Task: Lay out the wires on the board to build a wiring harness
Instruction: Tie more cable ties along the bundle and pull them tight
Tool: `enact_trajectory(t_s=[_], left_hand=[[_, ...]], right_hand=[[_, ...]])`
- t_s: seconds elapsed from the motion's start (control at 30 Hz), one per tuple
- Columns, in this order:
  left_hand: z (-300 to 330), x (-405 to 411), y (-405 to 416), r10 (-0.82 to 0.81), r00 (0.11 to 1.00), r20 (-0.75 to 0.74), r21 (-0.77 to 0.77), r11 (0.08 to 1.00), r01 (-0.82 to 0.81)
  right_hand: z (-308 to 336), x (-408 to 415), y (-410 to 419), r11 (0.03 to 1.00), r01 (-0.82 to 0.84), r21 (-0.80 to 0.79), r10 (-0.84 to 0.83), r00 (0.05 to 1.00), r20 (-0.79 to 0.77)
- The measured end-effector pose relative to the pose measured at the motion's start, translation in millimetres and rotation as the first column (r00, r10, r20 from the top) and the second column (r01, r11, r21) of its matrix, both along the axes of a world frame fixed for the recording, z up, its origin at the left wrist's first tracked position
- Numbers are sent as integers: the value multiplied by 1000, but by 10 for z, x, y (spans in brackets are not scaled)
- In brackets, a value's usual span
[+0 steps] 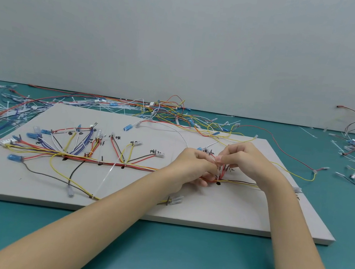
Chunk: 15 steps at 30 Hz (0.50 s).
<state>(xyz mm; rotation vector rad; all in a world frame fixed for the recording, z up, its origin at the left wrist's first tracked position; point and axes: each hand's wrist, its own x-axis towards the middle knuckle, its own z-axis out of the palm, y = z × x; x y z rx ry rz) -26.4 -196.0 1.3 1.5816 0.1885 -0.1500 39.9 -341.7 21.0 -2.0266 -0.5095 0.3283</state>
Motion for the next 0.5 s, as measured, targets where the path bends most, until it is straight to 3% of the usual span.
enact_trajectory(t_s=[0.27, 0.5], left_hand=[[-9, -2, -5, 3, 1000, 17, 26, 1000, -4], [-16, 8, -3, 10, 1000, 27, 151, 988, -14]], right_hand=[[-5, -1, 7, 1000, 13, 6, -13, 1000, 0], [23, -16, 17, 1000, 24, 20, -24, 1000, 9]])
